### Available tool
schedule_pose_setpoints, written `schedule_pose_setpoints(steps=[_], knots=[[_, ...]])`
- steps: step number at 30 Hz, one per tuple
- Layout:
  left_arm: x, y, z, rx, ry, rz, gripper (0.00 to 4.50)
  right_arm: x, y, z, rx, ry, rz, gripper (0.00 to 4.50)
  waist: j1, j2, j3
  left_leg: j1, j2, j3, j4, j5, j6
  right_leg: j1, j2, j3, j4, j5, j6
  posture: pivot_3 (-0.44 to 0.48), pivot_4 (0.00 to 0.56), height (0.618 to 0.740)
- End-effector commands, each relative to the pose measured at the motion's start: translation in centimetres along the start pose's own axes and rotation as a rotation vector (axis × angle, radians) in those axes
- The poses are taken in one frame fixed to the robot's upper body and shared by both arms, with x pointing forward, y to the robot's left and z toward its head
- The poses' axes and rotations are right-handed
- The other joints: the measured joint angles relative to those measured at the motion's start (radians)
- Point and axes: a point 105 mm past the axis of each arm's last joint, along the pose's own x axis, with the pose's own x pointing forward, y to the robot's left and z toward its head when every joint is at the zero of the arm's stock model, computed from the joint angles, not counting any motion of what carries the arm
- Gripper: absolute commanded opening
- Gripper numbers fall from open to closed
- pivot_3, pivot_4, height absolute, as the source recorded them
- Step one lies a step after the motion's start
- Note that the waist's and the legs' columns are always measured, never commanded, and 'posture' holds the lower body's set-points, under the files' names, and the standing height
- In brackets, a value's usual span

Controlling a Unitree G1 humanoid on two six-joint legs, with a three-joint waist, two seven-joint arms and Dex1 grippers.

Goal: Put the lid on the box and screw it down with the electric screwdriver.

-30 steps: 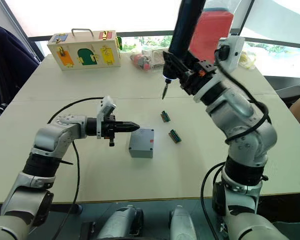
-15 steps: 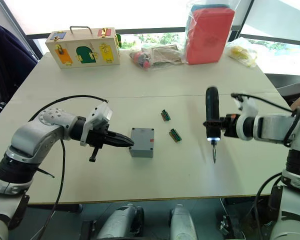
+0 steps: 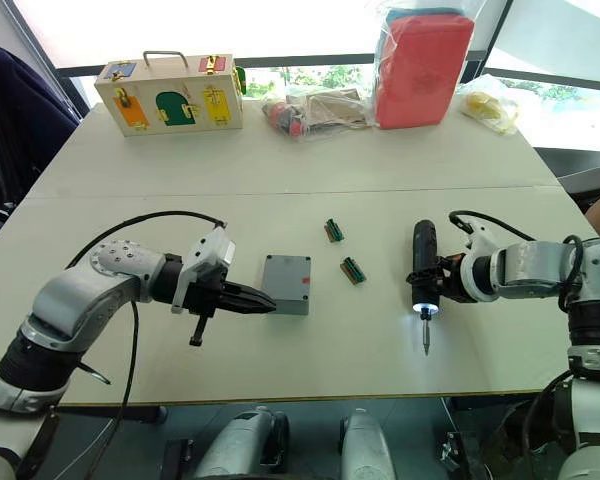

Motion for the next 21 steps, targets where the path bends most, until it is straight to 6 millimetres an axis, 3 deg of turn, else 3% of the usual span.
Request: schedule_pose_setpoints(steps=[1, 3, 5, 9, 13, 15, 18, 21], knots=[[-1.1, 0.1, 0.7, 0.018, -0.011, 0.046, 0.0, -0.9, 0.9, 0.9, -0.026, -0.041, 0.004, 3.35, 0.0, 0.0, 0.0, 0.0, 0.0, 0.0, 0.0, 0.0, 0.0, 0.0, 0.0, 0.0, 0.0, 0.0, 0.0, 0.0, 0.15, 0.74], [-1.7, 0.6, 0.7, 0.008, -0.008, 0.08, 0.0, -1.2, 1.0, 1.4, -0.039, -0.062, -0.014, 4.05, 0.001, 0.0, 0.0, 0.0, 0.0, 0.0, 0.0, 0.0, 0.0, 0.0, 0.001, 0.0, 0.0, 0.0, 0.0, 0.0, 0.15, 0.74], [-2.5, 1.0, 0.7, -0.006, -0.006, 0.117, 0.0, -1.7, 1.3, 2.0, -0.071, -0.099, -0.03, 4.46, 0.001, -0.001, 0.0, 0.0, 0.0, 0.0, 0.0, 0.0, 0.0, 0.001, 0.001, 0.0, 0.0, 0.0, 0.0, 0.0, 0.15, 0.74], [-4.5, 1.8, 0.3, -0.045, 0.005, 0.19, 0.0, -3.4, 2.8, 3.7, -0.161, -0.194, -0.02, 4.46, 0.0, 0.0, 0.0, 0.0, 0.0, 0.0, 0.0, 0.0, 0.0, 0.0, 0.001, -0.001, -0.001, 0.0, 0.0, 0.0, 0.15, 0.74], [-6.2, 1.8, -0.2, -0.113, 0.001, 0.24, 0.0, -5.6, 6.4, 4.7, -0.262, -0.305, 0.146, 4.46, -0.001, 0.0, 0.001, 0.0, 0.001, 0.0, 0.0, 0.0, 0.0, 0.0, 0.001, -0.001, 0.0, 0.0, 0.001, 0.0, 0.15, 0.74], [-6.7, 1.6, -0.2, -0.173, -0.041, 0.249, 0.0, -6.6, 7.5, 4.0, -0.322, -0.338, 0.229, 4.46, 0.0, -0.001, 0.002, 0.0, 0.001, 0.0, 0.0, 0.0, 0.0, 0.0, 0.001, -0.001, 0.0, 0.0, 0.001, 0.0, 0.15, 0.74], [-6.9, 0.8, -0.8, -0.229, -0.044, 0.246, 0.0, -7.1, 8.3, 2.2, -0.539, -0.39, 0.22, 4.46, 0.008, -0.002, 0.002, 0.0, 0.001, -0.001, 0.0, 0.0, 0.001, 0.0, 0.001, -0.001, -0.001, 0.0, 0.001, 0.0, 0.15, 0.74], [-7.1, -0.8, -2.4, -0.304, -0.007, 0.232, 0.0, -7.3, 11.2, -2.3, -0.77, -0.408, 0.417, 4.46, 0.016, -0.003, 0.003, 0.0, 0.001, -0.001, 0.0, -0.001, 0.001, 0.001, 0.001, -0.001, -0.002, 0.0, 0.001, 0.0, 0.15, 0.74]])
